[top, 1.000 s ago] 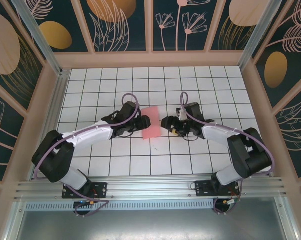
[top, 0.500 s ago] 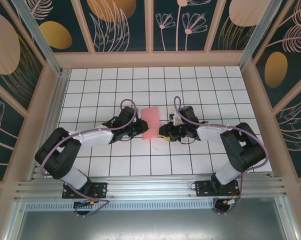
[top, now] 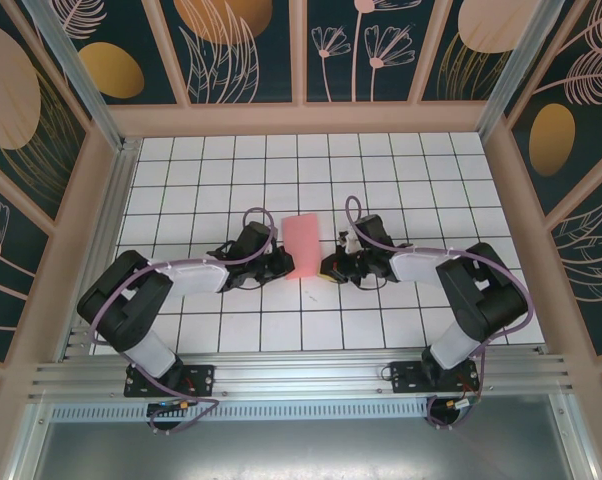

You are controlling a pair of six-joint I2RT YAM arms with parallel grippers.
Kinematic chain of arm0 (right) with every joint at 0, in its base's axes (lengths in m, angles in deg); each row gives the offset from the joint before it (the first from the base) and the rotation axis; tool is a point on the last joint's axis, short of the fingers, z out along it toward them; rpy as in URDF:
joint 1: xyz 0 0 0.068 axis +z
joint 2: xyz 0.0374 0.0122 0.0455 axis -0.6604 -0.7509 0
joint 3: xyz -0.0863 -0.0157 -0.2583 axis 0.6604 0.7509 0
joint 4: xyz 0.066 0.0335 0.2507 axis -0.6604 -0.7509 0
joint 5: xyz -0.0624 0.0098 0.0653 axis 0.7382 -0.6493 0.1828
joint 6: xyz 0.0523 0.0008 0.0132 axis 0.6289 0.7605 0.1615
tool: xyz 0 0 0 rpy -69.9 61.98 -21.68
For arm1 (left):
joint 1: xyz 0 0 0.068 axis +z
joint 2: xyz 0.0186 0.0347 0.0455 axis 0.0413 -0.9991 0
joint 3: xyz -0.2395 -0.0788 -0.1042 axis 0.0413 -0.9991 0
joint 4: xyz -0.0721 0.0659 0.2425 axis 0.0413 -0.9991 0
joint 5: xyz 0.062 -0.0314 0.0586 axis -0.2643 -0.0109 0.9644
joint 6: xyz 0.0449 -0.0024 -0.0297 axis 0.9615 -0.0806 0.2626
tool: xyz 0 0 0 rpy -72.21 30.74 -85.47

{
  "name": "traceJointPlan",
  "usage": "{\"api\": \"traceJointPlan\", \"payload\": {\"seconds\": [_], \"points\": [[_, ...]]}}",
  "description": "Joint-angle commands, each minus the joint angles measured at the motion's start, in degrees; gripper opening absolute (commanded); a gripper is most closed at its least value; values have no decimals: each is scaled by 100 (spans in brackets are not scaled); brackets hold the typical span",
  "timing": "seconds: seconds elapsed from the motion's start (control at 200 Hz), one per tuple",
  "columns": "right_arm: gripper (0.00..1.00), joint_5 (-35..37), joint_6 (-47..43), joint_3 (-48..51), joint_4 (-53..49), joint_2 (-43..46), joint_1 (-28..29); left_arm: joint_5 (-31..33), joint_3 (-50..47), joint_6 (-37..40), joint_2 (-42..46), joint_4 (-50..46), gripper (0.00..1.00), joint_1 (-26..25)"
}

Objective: Fold a paper plane with a square sheet of paper (pick it up from the middle)
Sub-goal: Third fold the triangle at the center of the table.

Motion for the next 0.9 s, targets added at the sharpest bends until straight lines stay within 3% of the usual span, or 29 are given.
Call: {"api": "traceJointPlan", "payload": {"seconds": [0.0, 0.26, 0.666, 0.896], "points": [[3, 307, 310, 163, -385, 229, 37, -244, -15, 117, -95, 343, 10, 43], [2, 725, 443, -8, -793, 389, 352, -470, -50, 184, -346, 422, 8, 38], [2, 745, 96, -778, -1209, 53, 405, 397, 161, 329, -106, -53, 10, 119], [2, 745, -34, -1003, -1469, -142, 436, 372, 324, 393, -221, 201, 12, 394]]}}
